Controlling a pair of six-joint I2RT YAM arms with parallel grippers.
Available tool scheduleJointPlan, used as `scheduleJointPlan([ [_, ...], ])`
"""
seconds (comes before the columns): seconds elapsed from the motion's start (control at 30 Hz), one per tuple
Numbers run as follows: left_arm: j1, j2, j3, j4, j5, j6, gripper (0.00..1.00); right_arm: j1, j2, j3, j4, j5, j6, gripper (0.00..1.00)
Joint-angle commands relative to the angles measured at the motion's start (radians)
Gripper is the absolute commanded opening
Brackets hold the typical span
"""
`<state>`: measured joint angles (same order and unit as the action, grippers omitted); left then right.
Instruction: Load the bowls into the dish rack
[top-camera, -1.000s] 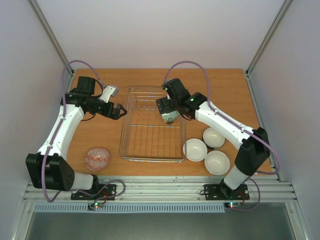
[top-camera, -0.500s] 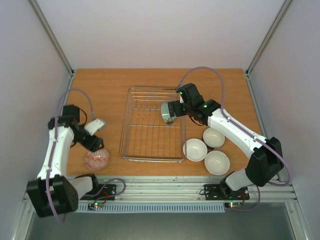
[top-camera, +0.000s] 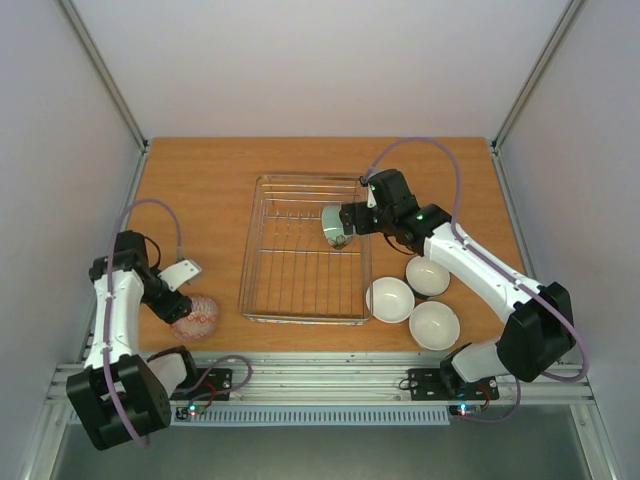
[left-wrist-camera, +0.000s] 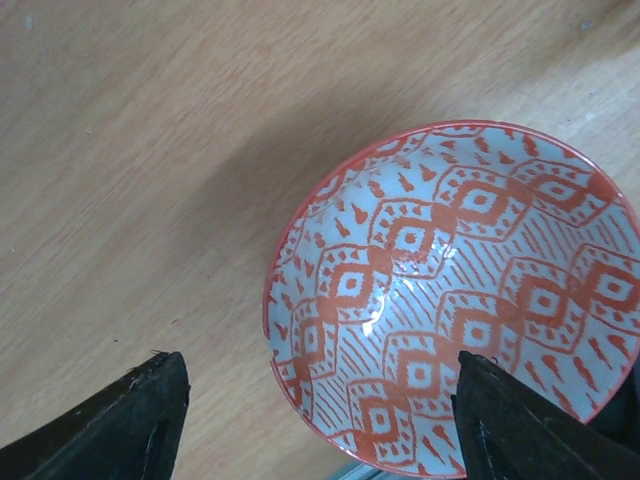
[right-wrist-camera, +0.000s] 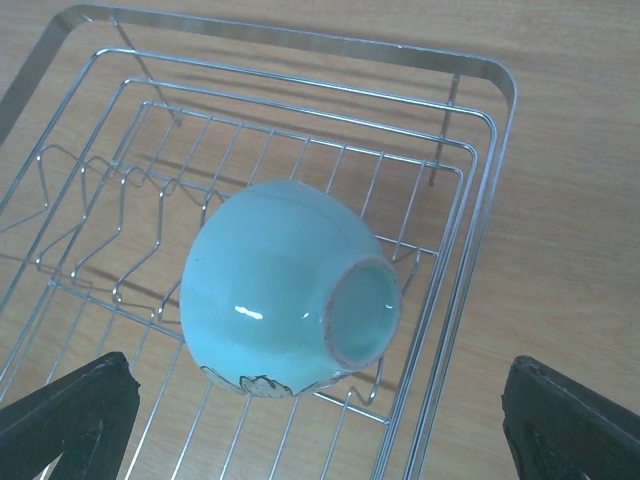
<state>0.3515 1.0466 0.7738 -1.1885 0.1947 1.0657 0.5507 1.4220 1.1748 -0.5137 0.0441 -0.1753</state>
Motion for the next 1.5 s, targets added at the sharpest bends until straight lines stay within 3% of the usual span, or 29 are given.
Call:
scheduleJointPlan([
  [0.0, 0.023, 0.036, -0.023, 0.083, 0.031, 0.044, 0.73, -0.004, -0.026, -0.003, 0.021, -0.016, 0.019, 0.99],
  [0.23, 0.027, 0.126, -0.066, 0.167, 0.043, 0.035, 0.76, -0.003, -0.014, 0.000, 0.021, -0.021, 0.019, 0.98],
  [0.3, 0.027, 0.145, -0.074, 0.181, 0.052, 0.030, 0.72, -0.004, -0.010, 0.000, 0.023, -0.023, 0.020, 0.99],
  [0.4, 0.027, 0.180, -0.080, 0.200, 0.055, 0.024, 0.33, -0.003, -0.003, 0.000, 0.025, -0.023, 0.021, 0.98],
  [0.43, 0.027, 0.192, -0.082, 0.206, 0.052, 0.020, 0.09, -0.003, 0.001, 0.001, 0.026, -0.024, 0.022, 0.99],
  [0.47, 0.027, 0.202, -0.086, 0.220, 0.048, 0.016, 0.02, -0.003, 0.005, 0.003, 0.026, -0.026, 0.022, 0.99],
  [0.8, 0.033, 0.202, -0.091, 0.257, 0.076, -0.022, 0.00, -0.003, 0.013, 0.003, 0.033, -0.033, 0.018, 0.98],
  [1.0, 0.119, 0.222, 0.073, 0.217, 0.253, -0.106, 0.01, 0.009, 0.022, 0.015, 0.039, -0.125, 0.012, 0.94],
  [1.13, 0.182, 0.339, 0.257, 0.082, 0.437, -0.144, 0.01, 0.041, 0.032, 0.022, 0.049, -0.159, 0.004, 0.93],
  [1.3, 0.187, 0.434, 0.442, -0.060, 0.640, -0.189, 0.00, 0.046, 0.035, -0.003, 0.135, -0.320, 0.042, 0.93],
  [1.47, 0.167, 0.407, 0.533, -0.093, 0.768, -0.279, 0.00, 0.047, 0.046, -0.033, 0.246, -0.479, 0.095, 0.93],
])
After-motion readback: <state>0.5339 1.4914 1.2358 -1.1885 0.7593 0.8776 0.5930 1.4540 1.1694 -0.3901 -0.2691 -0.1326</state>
